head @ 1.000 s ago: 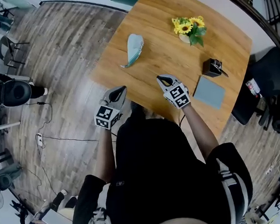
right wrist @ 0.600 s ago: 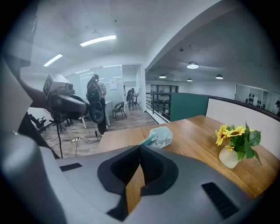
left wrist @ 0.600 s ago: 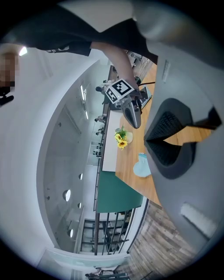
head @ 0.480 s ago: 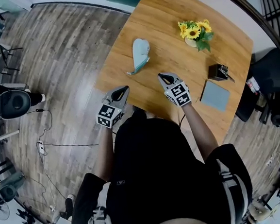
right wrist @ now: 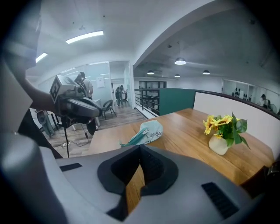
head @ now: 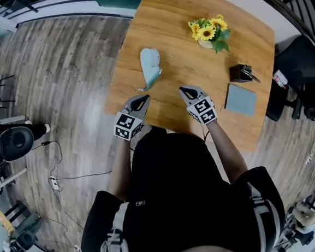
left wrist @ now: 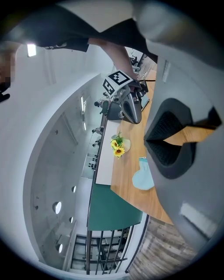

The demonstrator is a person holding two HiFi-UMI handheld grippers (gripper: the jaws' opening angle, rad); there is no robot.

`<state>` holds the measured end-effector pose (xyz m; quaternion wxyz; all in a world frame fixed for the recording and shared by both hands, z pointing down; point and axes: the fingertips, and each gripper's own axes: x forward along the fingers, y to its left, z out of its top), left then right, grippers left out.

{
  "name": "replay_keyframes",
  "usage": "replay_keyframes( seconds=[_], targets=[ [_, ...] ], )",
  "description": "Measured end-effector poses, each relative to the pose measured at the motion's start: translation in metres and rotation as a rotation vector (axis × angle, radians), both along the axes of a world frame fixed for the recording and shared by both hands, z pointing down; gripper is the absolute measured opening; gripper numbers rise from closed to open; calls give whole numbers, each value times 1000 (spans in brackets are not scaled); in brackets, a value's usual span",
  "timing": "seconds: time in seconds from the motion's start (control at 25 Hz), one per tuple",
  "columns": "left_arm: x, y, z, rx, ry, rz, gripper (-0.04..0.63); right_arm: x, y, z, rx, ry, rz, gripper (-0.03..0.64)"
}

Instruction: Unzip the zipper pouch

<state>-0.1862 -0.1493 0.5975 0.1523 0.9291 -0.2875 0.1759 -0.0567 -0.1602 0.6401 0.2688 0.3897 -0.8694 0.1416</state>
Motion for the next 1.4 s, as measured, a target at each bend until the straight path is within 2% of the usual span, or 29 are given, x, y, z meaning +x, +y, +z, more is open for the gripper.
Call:
replay_keyframes(
  seconds=[0.2, 0.32, 0.56, 0.68, 1.12, 1.28, 1.4],
  targets=[
    [12, -21, 13, -11, -3, 30, 3, 15, 2, 2, -18, 11, 63, 3],
    [15, -33, 26, -19, -21, 13, 20, 21, 5, 4, -32, 15, 90, 3],
    [23, -52, 64, -60, -74, -10, 170, 26, 14, 9, -68, 29, 125, 3],
    [25, -61, 80, -67, -105, -26, 211, 24, 20, 11, -88, 32, 129, 3],
    [48, -91, 117, -1, -261, -23, 255, 18, 45, 13, -124, 30, 157, 3],
    [51, -93, 129, 15, -299, -30, 255, 26, 54, 11, -136, 31, 189, 3],
    [50, -97, 138, -3, -297, -51, 249, 28, 59, 10, -138, 38, 202, 3]
  ],
)
